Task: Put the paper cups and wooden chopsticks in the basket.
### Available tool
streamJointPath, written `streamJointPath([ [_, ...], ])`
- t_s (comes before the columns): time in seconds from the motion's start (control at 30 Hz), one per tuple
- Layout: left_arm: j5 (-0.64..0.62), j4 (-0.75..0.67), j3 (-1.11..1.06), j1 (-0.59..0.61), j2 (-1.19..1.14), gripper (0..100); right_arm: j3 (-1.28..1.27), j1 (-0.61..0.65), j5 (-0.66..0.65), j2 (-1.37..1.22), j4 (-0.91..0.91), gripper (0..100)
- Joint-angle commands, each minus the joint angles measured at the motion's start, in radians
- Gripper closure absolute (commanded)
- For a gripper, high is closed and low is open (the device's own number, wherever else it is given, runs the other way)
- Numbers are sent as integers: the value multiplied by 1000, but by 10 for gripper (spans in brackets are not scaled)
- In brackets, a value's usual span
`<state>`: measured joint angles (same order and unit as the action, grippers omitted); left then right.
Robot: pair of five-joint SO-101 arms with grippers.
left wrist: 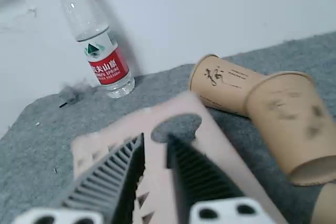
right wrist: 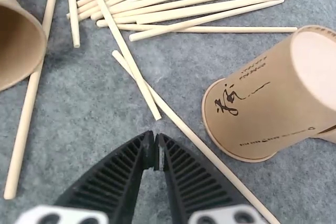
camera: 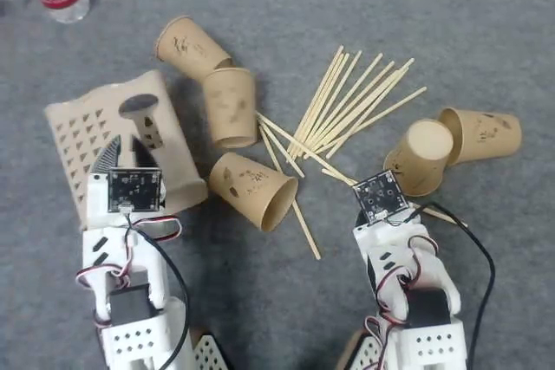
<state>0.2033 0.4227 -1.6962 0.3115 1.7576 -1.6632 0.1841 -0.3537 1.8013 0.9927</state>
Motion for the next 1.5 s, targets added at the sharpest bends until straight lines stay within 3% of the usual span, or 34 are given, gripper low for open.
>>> streamJointPath([
  [0.0, 5, -9, 10, -2, 2, 988, -18, 8, -14, 13, -4, 990],
  [0.2, 34, -176, 8, 41, 2, 983, -18, 8, -14, 13, -2, 990],
  [0.37, 86, -262, 13, 101, 0, 824, -18, 8, -14, 13, -1, 990],
  [0.47, 52, -252, 45, 132, -6, 799, -18, 8, -14, 13, -2, 990],
  [0.73, -37, 15, 404, 114, -161, 806, -18, 8, -14, 13, 4, 990],
  [1.0, -34, 292, 908, 120, -713, 833, -18, 8, -14, 13, 4, 990],
  [1.2, 28, 486, 1303, 115, -1142, 989, -18, 8, -14, 13, 4, 990],
  [1.47, 77, 865, 1801, 72, -1645, 987, -18, 8, -14, 13, 2, 990],
])
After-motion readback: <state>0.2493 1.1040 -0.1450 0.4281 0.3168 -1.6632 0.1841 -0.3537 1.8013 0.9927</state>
